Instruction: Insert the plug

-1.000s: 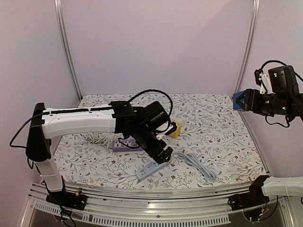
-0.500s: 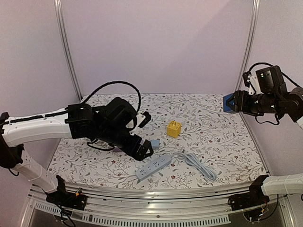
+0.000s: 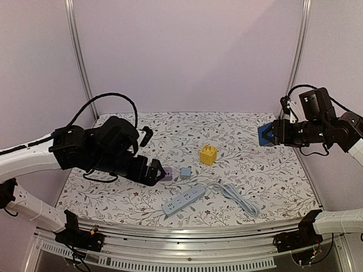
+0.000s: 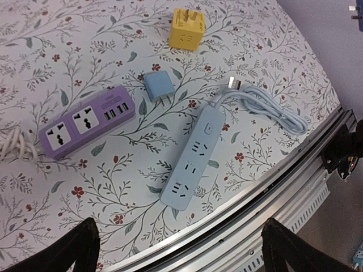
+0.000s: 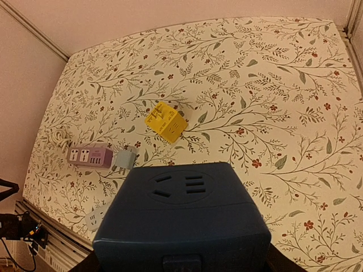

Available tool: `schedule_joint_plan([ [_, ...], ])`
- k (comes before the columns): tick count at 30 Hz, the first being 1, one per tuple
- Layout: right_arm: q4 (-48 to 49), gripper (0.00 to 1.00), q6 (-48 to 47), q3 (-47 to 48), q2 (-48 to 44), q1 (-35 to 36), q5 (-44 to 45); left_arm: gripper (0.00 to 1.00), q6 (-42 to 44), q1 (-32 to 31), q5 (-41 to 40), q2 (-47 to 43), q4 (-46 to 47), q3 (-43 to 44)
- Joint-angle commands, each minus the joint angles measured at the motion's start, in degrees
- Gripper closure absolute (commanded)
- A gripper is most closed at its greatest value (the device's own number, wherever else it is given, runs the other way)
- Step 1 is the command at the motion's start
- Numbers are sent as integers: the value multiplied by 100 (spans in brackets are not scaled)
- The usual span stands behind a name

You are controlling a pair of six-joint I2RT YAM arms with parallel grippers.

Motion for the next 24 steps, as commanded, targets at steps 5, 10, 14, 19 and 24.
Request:
schedule_joint_plan([
  [5, 235, 100, -38, -229, -290, 119, -831, 1, -1397, 32, -281, -604, -938, -577],
  [10, 296, 100, -176, -174, -84, 442, -800, 0, -1932, -17, -98, -1097, -953, -1119],
  [14, -281, 100, -389, 451, 252, 1009, -259, 0, -2023, -21, -62, -1415, -857, -1359],
  [19, -819, 100, -412, 910, 490, 1910, 741, 1, -1750, -20, 84, -1456, -695, -1560],
  [24, -1011, 100, -298, 907, 739, 2409, 1064, 6, -1713, -11, 162, -1384, -453, -1774],
])
